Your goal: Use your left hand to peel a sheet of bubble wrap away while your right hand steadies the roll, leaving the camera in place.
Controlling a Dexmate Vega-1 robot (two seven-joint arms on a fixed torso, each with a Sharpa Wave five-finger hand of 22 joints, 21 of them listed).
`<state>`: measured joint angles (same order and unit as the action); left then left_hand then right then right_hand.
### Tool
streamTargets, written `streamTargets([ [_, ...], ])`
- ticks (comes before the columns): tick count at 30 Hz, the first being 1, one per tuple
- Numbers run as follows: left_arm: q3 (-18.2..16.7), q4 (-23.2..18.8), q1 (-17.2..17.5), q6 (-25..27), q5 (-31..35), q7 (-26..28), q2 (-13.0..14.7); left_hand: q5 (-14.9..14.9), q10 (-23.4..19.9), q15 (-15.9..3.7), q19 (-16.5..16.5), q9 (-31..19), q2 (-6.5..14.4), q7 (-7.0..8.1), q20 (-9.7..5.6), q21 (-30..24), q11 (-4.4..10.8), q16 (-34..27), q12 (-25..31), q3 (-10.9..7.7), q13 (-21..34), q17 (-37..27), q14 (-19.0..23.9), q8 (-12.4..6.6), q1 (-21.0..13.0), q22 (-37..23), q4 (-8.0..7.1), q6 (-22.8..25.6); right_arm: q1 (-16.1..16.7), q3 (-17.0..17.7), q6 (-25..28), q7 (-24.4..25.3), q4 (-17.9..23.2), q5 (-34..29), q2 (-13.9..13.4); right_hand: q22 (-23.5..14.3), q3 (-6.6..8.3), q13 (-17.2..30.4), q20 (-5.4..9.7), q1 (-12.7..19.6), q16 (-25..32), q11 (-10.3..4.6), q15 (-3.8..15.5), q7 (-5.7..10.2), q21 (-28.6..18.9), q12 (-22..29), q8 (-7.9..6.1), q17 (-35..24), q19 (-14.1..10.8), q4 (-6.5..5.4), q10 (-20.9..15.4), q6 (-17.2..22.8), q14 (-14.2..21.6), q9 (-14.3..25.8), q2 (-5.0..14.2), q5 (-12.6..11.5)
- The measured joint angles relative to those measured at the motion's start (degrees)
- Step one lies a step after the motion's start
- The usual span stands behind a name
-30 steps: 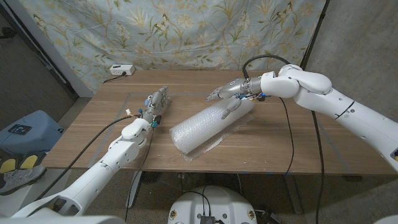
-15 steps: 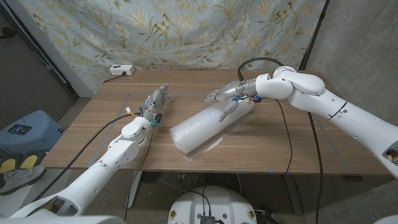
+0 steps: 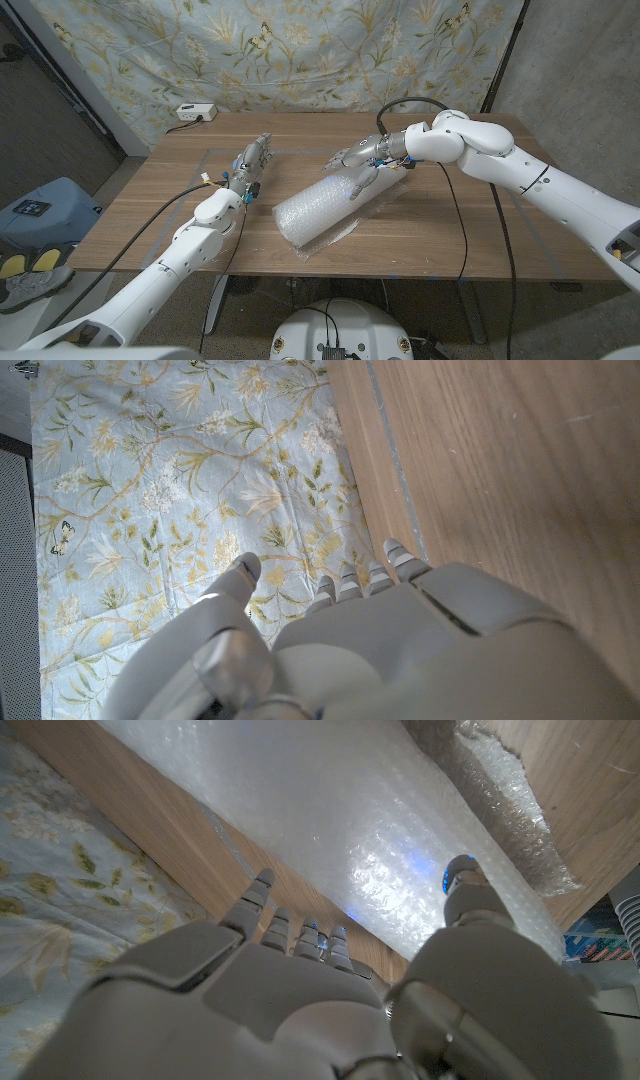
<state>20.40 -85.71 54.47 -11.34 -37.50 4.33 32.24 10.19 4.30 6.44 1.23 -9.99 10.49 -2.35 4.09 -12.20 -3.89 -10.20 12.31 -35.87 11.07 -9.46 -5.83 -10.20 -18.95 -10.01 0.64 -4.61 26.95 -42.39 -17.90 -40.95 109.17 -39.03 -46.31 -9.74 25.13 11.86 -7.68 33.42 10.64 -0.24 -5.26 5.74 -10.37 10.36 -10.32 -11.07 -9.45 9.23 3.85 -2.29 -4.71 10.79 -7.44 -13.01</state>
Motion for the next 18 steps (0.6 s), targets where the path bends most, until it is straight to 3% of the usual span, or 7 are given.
streamTargets([
  [18,-0.2,-0.8,0.7,0.1,-0.2,0.4,0.1,0.0,0.0,0.0,0.3,0.0,0.0,0.0,0.31,0.0,0.0,0.0,0.0,0.0,0.0,-0.3,0.0,0.0,0.0,0.0,0.0,0.0,-2.2,-2.7,-1.7,-0.3,-4.3,-0.4,2.5,0.0,-0.24,0.0,-0.11,0.0,0.0,0.12,-0.19,-0.01,0.0,0.0,0.0,0.0,0.5,-0.23,0.5,0.0,-0.2,0.0,0.0,-0.3],
])
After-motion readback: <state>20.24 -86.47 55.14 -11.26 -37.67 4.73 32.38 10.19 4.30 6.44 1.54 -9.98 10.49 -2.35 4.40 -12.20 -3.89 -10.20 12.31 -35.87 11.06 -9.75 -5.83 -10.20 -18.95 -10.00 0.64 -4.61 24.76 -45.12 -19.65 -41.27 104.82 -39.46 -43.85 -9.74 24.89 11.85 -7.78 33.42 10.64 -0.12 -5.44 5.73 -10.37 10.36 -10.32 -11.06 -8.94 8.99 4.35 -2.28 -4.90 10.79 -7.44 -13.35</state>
